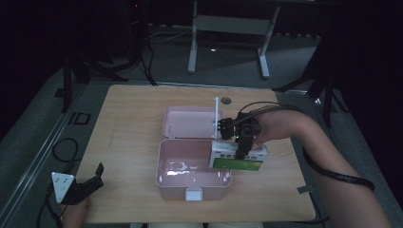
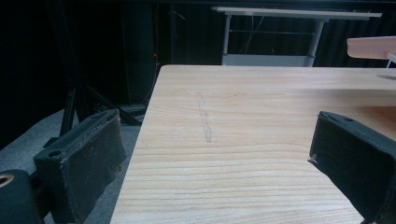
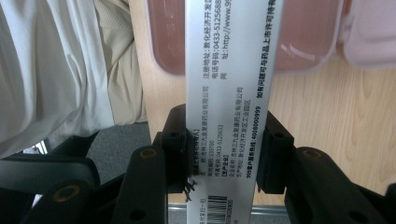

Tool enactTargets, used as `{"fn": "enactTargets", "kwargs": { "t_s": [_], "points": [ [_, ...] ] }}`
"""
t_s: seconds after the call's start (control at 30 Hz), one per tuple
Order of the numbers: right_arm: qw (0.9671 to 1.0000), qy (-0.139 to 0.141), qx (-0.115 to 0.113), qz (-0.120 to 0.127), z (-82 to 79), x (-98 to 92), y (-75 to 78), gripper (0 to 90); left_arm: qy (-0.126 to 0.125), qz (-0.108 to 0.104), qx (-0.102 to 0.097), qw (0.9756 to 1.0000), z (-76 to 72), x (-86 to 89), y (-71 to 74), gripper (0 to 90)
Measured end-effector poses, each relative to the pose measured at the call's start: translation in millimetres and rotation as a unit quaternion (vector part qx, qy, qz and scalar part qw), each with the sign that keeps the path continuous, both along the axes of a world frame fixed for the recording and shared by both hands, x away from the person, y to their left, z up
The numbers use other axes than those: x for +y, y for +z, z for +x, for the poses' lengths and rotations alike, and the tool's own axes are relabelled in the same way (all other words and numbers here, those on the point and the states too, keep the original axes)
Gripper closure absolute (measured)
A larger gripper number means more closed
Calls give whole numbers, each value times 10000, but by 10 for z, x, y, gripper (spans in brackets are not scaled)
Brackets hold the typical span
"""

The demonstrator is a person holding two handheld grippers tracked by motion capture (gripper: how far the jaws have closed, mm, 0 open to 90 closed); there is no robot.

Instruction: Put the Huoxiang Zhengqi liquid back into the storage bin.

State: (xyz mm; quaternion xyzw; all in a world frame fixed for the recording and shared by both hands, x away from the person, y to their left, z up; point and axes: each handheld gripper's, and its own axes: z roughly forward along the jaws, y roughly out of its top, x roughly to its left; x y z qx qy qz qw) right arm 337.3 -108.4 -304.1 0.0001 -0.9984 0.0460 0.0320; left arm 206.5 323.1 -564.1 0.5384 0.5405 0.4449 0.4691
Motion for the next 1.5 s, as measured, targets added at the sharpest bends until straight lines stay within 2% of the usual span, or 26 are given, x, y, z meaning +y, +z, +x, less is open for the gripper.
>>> {"fn": "enactTargets", "kwargs": {
  "t_s": [0.1, 0.27, 0.5, 0.73, 0.87, 1.1, 1.43, 1.5],
  "points": [
    [10000, -13, 26, 54, 13, 104, -16, 620, -10, -6, 3, 10000, 0, 2, 0, 34],
    [9999, 141, 55, -15, -15, 311, -50, 620, -5, -31, 0, 10000, 0, 2, 0, 33],
    [9994, 331, 27, -63, -69, 493, -70, 620, -4, -4, 7, 10000, 1, 0, 0, 34],
    [9991, 430, 31, 34, -105, 647, -59, 620, -6, -6, 1, 10000, 0, 0, 0, 34],
    [9986, 498, 67, 143, -121, 765, -101, 620, -16, -17, 8, 10000, 0, 3, 0, 34],
    [9984, 541, 135, 61, -109, 836, -305, 620, -28, -14, 13, 10000, 1, 5, 1, 34],
    [9983, 535, 217, -40, -55, 815, -611, 620, -30, -11, 21, 10000, 2, 3, 1, 34],
    [9983, 520, 247, -71, -38, 801, -710, 620, -27, -10, 21, 10000, 3, 3, 1, 33]
  ]
}}
